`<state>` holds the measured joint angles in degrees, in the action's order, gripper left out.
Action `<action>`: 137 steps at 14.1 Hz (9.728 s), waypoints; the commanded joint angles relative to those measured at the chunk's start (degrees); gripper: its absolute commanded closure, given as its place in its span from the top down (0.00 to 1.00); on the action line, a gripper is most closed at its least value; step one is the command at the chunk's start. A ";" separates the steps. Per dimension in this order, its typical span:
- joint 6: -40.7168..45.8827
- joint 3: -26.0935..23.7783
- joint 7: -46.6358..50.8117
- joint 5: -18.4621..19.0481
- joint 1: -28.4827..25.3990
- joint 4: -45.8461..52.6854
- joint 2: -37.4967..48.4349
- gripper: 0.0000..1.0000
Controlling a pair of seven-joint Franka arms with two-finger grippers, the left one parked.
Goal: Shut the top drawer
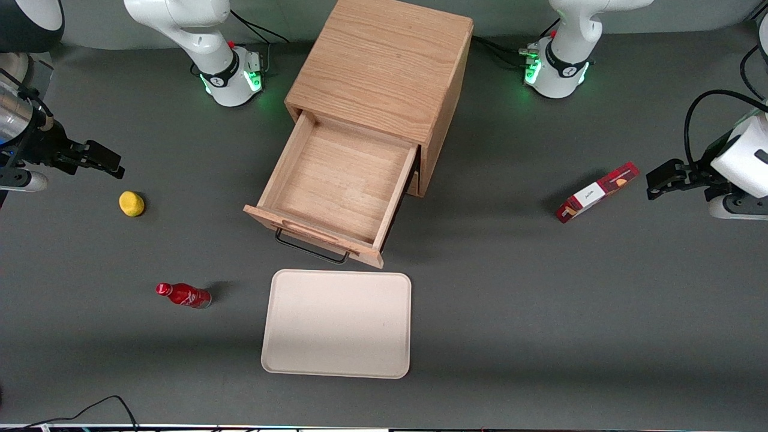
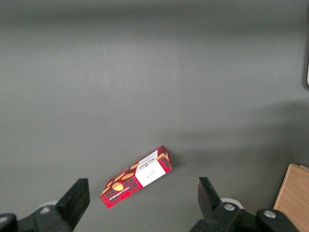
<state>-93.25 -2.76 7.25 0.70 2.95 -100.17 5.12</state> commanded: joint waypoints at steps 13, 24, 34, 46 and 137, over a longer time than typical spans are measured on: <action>2.63 -1.81 1.19 0.62 0.74 4.27 -0.99 1.00; 10.44 -3.39 -0.04 -1.14 -6.54 24.81 -14.59 1.00; 4.93 -7.43 -13.19 -0.26 -17.54 48.49 -35.17 1.00; 4.83 -7.43 -47.95 -7.45 -16.93 47.35 -37.37 1.00; -25.42 -23.87 -36.87 -29.00 -14.99 -9.18 -16.46 1.00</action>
<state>-121.41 -25.85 -31.17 -26.33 -12.31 -111.00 -12.86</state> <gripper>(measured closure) 0.000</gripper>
